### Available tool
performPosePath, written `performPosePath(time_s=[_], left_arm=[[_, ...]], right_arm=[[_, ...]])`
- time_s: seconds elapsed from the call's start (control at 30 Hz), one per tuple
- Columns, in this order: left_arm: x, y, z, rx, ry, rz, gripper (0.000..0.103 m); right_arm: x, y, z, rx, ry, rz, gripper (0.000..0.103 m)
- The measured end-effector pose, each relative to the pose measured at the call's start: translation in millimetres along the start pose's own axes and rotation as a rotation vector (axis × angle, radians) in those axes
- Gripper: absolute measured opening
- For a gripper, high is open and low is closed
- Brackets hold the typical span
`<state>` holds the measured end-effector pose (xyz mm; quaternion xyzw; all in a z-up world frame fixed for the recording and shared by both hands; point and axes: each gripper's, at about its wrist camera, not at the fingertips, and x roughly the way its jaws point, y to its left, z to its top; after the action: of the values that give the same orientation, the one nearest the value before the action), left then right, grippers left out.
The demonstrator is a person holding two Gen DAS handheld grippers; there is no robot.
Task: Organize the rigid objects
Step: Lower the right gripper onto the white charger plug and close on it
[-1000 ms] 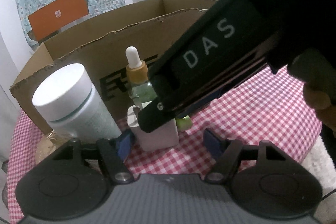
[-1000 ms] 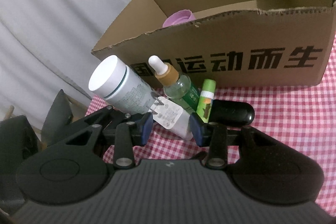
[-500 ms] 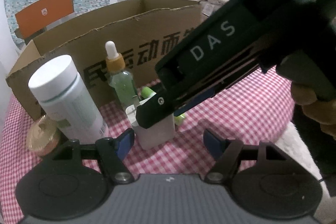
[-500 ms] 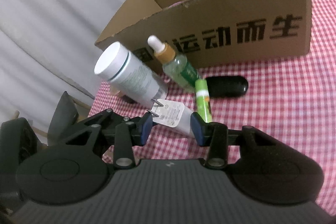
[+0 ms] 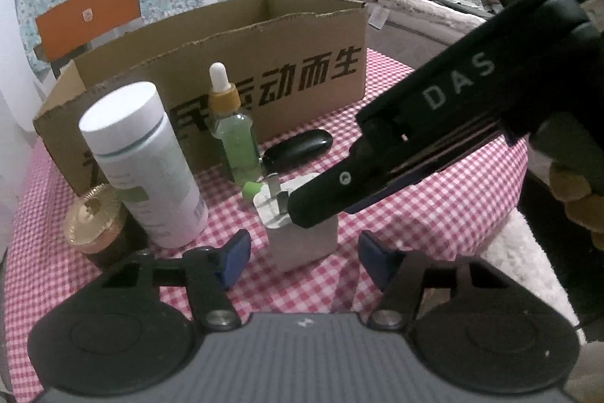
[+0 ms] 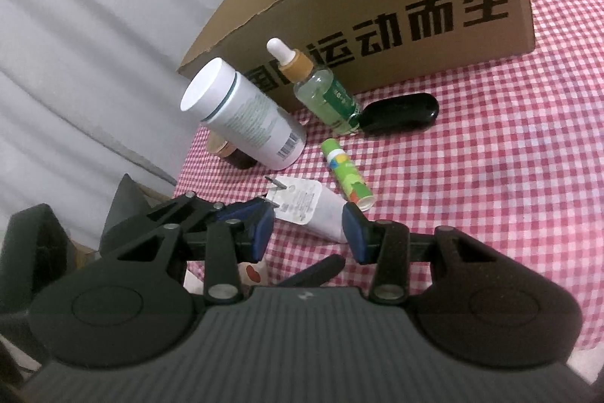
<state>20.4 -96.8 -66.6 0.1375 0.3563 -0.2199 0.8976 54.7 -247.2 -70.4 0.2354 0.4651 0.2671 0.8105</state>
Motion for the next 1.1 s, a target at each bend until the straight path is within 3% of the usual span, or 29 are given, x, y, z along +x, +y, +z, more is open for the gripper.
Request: performPosePath(time_s=[0.33,0.63,1.1], left_arm=[[17,9,10,-0.017,0.003,0.03,0.054],[25,13,12,-0.028,0.012,0.026,0.049],[23,17,12,-0.079,0.022,0.024,0.048]], right_arm=[[1,-8,-1,0.067,-0.026,0.013,0.039],[1,-19,-4,0.16,-0.04,0.062,0.031],[4,-18,-6,0.19,-0.036,0.086,0.026]])
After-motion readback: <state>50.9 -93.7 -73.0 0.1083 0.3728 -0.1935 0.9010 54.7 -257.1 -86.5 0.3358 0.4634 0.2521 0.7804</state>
